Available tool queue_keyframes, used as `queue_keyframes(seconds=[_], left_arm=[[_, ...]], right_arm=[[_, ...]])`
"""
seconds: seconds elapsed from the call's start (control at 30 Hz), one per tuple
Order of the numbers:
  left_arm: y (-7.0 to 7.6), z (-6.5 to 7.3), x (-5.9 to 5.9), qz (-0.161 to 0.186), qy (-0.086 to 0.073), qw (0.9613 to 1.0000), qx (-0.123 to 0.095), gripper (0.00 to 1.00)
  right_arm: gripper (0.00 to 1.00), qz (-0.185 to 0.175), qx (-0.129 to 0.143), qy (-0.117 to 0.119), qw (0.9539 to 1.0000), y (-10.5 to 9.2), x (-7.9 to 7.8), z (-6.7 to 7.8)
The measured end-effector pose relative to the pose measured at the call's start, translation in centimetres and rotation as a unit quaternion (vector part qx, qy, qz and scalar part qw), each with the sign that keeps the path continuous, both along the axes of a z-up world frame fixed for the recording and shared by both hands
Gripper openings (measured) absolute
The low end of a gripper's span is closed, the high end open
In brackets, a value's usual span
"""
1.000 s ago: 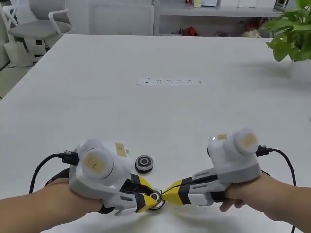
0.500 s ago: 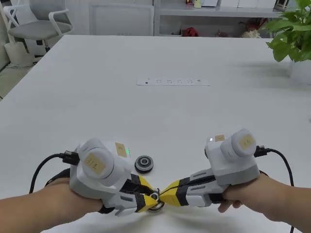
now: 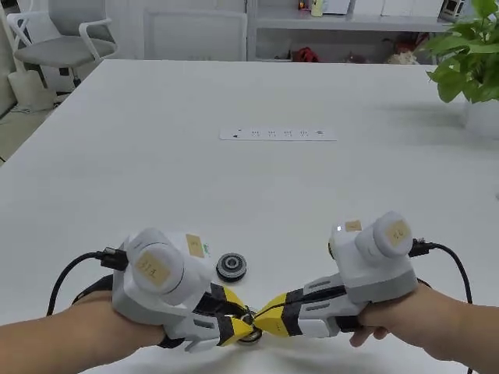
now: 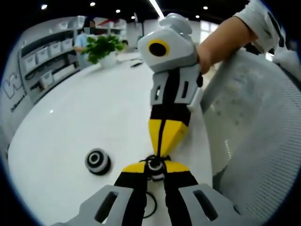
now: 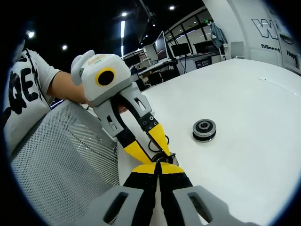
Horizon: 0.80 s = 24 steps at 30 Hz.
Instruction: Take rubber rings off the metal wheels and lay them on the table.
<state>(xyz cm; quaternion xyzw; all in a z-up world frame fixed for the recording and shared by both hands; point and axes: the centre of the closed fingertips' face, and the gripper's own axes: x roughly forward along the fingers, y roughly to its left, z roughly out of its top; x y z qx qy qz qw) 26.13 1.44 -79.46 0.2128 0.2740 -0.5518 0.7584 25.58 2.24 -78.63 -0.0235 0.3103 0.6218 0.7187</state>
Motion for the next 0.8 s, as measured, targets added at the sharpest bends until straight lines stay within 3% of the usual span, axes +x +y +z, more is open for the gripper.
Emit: queue_keyframes(seconds=[0.2,0.8], left_arm=[[0.00,0.02,-0.07,-0.002,-0.003,1.0000,0.003,0.13],[-0.04,0.03,-0.13,-0.001,0.001,1.0000,0.002,0.13]], right_arm=[[0.00,-0.005,0.011,0.011,0.9999,0.07,-0.03,0.36],[0.00,-0.017,-0.006,0.010,0.9998,-0.57,0.45,-0.46]])
